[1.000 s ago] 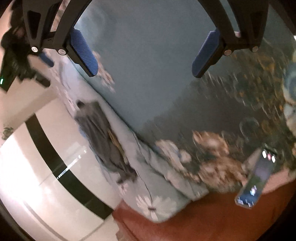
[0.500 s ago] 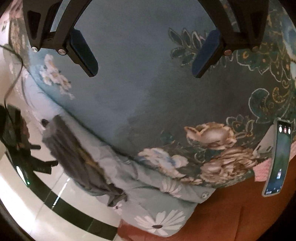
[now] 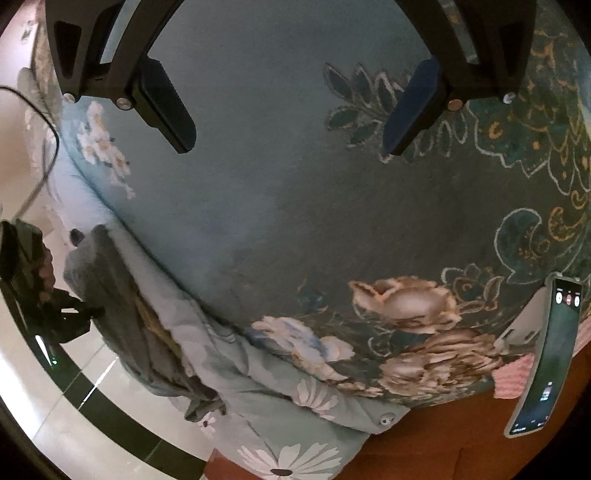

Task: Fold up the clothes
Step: 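Close the right gripper on the grey knit garment in the pile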

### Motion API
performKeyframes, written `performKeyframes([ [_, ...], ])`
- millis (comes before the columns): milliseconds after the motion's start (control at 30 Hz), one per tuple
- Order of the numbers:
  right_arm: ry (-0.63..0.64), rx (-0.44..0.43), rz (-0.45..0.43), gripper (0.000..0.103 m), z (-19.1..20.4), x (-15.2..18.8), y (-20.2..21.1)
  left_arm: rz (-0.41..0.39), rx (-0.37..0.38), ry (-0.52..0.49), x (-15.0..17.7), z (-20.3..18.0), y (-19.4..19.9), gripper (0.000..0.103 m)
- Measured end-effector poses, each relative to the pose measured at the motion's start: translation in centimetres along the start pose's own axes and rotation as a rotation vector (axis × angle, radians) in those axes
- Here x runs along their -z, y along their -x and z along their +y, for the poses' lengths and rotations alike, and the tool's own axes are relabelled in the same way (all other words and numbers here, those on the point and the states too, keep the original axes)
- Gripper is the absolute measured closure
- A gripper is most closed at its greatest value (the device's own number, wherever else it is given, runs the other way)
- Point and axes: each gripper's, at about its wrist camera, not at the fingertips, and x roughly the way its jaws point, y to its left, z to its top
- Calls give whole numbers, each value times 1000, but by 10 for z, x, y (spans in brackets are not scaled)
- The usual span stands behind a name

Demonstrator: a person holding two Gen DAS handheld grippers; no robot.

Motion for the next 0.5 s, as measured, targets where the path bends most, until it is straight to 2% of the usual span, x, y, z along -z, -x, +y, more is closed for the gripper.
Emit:
performKeyframes([
  [233,55,-247,40,96,26,46,66,-52,45,-1,-8,-11,45,0],
  [367,61,-364,94,103,44,80,94,-108,52,-5,-15,-9,78,0],
  [400,73,-388,111,103,50,90,99,-115,53,-5,-15,-7,83,0],
  [467,129,-369,126,103,65,110,109,-127,50,-6,-16,-4,97,0],
  [500,117,-361,123,103,63,111,110,-132,52,-7,-15,-3,101,0],
])
